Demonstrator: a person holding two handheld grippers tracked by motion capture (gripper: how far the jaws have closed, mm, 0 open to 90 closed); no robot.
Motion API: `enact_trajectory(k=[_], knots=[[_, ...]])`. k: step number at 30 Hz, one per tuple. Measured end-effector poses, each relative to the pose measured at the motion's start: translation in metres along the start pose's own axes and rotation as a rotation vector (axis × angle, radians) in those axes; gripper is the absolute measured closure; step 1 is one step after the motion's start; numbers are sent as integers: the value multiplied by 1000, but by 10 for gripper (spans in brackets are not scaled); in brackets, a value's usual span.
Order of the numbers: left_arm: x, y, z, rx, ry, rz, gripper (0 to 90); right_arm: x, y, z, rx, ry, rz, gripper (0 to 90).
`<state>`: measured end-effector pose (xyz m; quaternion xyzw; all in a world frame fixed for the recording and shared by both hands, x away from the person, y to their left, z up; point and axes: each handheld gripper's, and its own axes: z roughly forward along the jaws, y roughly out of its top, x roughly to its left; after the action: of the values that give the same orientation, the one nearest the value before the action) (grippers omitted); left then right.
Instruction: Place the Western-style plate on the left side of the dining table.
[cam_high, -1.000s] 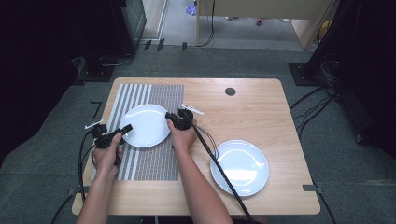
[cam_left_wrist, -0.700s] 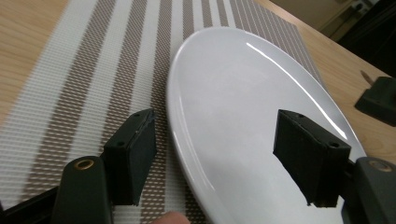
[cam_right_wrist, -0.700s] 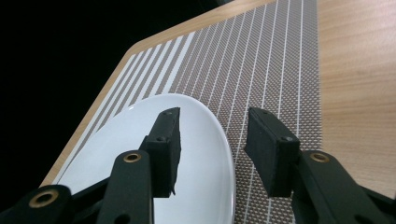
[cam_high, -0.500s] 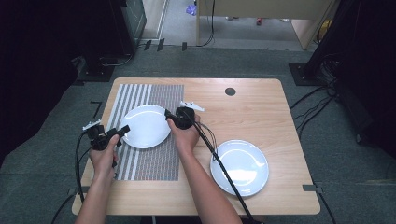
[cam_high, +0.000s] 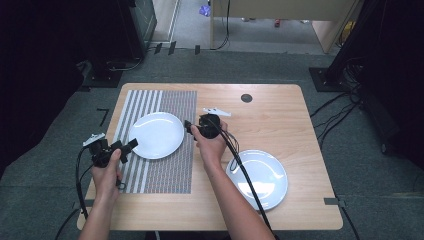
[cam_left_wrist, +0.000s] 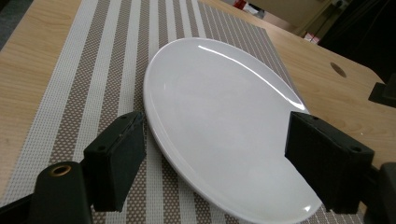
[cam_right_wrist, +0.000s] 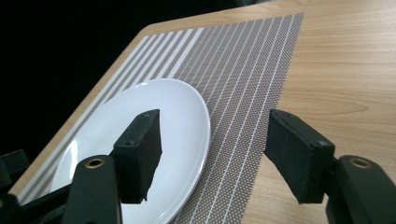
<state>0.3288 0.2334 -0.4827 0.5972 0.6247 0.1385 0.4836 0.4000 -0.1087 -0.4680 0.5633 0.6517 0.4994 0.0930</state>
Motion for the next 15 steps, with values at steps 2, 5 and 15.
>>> enact_trajectory(k=[2,5,15], knots=[[0,-2,-6,-5,-2,-2,191,0,1,-7,6,4,-24,325],[0,-4,-14,-10,0,-4,189,0,1,-17,10,-6,-74,289],[-11,-16,-43,-20,24,36,187,-8,3,-51,10,-33,-111,243]])
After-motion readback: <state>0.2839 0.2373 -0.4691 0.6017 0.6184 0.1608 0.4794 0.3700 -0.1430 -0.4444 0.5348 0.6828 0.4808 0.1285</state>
